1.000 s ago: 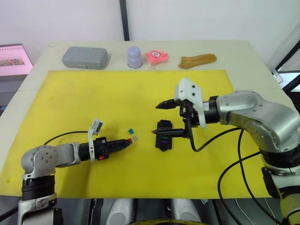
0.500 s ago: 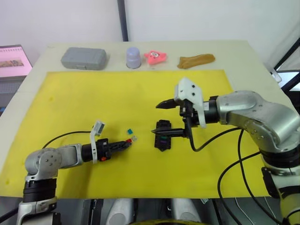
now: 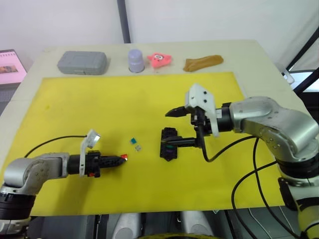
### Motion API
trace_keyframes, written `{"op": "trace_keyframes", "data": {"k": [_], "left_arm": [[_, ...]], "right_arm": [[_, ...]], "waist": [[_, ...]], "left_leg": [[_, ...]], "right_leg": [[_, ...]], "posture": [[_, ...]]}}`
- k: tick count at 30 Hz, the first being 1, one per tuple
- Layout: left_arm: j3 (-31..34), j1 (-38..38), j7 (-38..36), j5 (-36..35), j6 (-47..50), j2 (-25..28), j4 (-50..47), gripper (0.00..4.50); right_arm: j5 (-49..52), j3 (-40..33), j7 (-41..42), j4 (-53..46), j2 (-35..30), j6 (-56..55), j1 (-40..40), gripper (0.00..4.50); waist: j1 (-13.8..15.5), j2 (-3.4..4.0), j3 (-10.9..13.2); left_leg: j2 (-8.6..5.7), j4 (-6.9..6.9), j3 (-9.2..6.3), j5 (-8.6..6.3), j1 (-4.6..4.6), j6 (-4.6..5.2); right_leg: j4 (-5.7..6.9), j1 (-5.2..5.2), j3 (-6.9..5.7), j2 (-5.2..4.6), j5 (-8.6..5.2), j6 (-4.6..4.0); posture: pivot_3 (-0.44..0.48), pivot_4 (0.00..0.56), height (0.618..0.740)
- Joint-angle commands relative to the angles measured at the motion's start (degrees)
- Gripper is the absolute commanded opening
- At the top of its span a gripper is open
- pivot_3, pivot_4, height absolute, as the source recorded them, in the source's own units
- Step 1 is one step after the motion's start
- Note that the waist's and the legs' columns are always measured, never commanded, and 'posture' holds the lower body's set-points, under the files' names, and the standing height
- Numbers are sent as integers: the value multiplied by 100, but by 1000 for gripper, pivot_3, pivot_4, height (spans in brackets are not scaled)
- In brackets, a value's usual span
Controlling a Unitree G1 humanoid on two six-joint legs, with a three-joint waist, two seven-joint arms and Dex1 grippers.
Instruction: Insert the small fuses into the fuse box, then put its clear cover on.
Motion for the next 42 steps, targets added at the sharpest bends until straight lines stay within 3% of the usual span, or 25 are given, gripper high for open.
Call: {"op": "trace_keyframes", "data": {"k": [1, 8, 12, 16, 19, 23, 42], "left_arm": [[-200, -390, -642, 294, -690, 194, -344, 27], [-866, -1864, -1343, 638, -1313, -4, -588, 27], [-1220, -2792, -1781, 888, -1622, -214, -241, 27], [-1422, -3262, -2061, 1112, -1876, -417, 61, 27], [-1516, -3420, -2193, 1240, -2029, -547, 186, 0], [-1561, -3525, -2281, 1398, -2160, -682, 321, 0], [-1531, -3675, -2241, 1521, -2199, -994, 387, 0]], "right_arm": [[285, -84, 33, -137, 40, 257, -121, 4500], [766, -338, 76, 118, 83, 732, -365, 4500], [1036, -585, 85, 342, 83, 937, -637, 4500], [1254, -769, -36, 504, 125, 1182, -838, 4500], [1434, -902, -153, 560, 169, 1385, -930, 3657], [1589, -989, -320, 585, 193, 1590, -987, 1805], [1645, -771, -727, 555, 370, 1684, -928, 1805]], "waist": [[59, 0, 0], [108, -7, 3], [79, -6, 3], [66, -6, 3], [70, -6, 3], [79, -6, 3], [78, -7, 3]], "left_leg": [[-1, 1, 0, -1, -2, 1], [-7, 6, 2, -4, -11, 8], [-7, 6, 5, -6, -9, 13], [-5, 6, 7, -10, -6, 22], [-3, 6, 6, -11, -6, 24], [-3, 8, 6, -11, -8, 23], [-4, 11, 5, -9, -8, 21]], "right_leg": [[-7, 2, 0, -1, 2, -1], [-27, 9, -8, -2, 4, 0], [-24, 8, -13, 11, 4, 0], [-20, 7, -14, 19, 4, 0], [-21, 7, -15, 20, 4, 0], [-20, 7, -15, 19, 4, 0], [-18, 7, -15, 19, 4, 1]], "posture": [[0, 150, 740], [0, 150, 740], [0, 150, 740], [0, 150, 740], [0, 150, 740], [0, 150, 740], [0, 150, 740]]}}
